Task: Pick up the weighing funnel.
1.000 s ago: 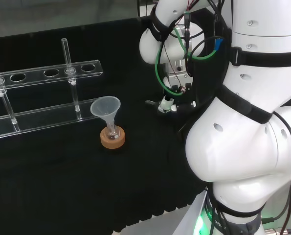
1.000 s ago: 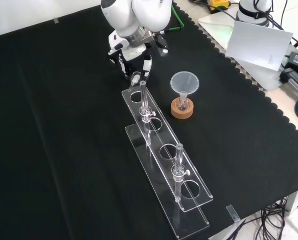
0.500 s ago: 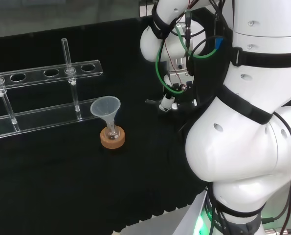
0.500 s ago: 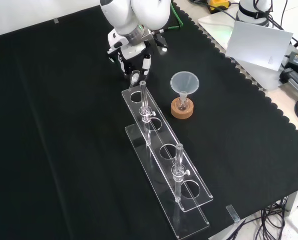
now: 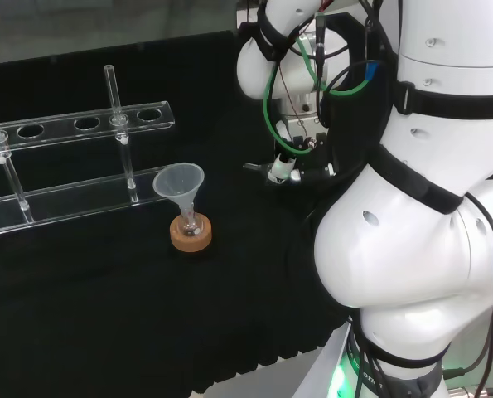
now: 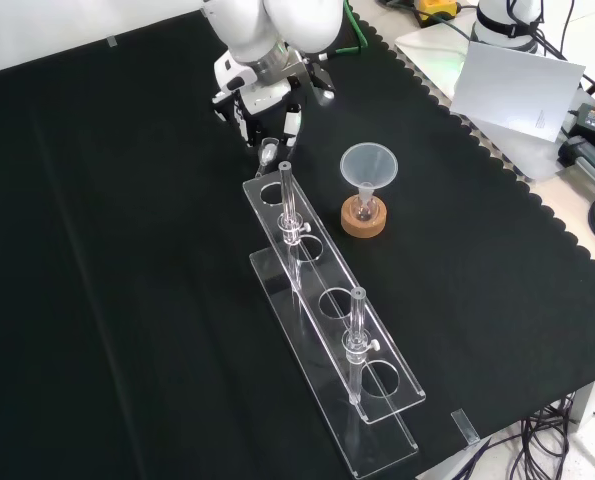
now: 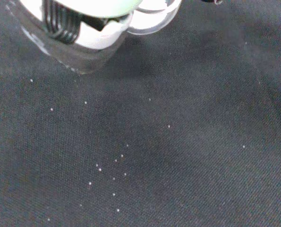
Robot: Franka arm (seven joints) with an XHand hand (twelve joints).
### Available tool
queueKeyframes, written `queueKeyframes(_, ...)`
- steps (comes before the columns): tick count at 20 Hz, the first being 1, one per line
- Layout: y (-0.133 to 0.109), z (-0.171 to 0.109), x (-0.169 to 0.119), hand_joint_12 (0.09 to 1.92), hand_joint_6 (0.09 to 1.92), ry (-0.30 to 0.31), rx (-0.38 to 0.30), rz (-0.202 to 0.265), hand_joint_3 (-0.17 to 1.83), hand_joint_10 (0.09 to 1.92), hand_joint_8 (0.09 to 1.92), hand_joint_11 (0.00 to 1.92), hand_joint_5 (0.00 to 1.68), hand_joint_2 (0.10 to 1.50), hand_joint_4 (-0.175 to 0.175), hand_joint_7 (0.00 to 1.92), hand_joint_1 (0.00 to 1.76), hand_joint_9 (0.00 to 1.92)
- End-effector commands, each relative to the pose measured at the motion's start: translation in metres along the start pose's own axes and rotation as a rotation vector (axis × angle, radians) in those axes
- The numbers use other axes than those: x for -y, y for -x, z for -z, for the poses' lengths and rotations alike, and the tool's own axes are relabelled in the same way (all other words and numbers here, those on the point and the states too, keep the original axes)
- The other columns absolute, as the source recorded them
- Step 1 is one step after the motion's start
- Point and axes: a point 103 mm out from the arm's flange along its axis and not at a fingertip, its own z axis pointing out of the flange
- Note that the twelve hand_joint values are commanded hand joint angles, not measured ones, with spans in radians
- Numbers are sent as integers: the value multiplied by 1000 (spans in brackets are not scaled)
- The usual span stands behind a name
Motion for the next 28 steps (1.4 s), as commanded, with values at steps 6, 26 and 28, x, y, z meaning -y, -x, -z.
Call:
queueKeyframes(6, -2, 25, 13, 1517, 87, 35, 35, 64, 457, 190, 87, 0, 1538, 695, 175, 1654, 1143, 1094)
queueKeyframes(26, 5, 124, 42, 1498, 87, 154, 87, 153, 473, 182, 87, 0, 1542, 687, 175, 1661, 1142, 1088)
queueKeyframes(28, 6, 137, 48, 1496, 87, 174, 98, 162, 474, 182, 87, 0, 1542, 687, 175, 1661, 1142, 1087)
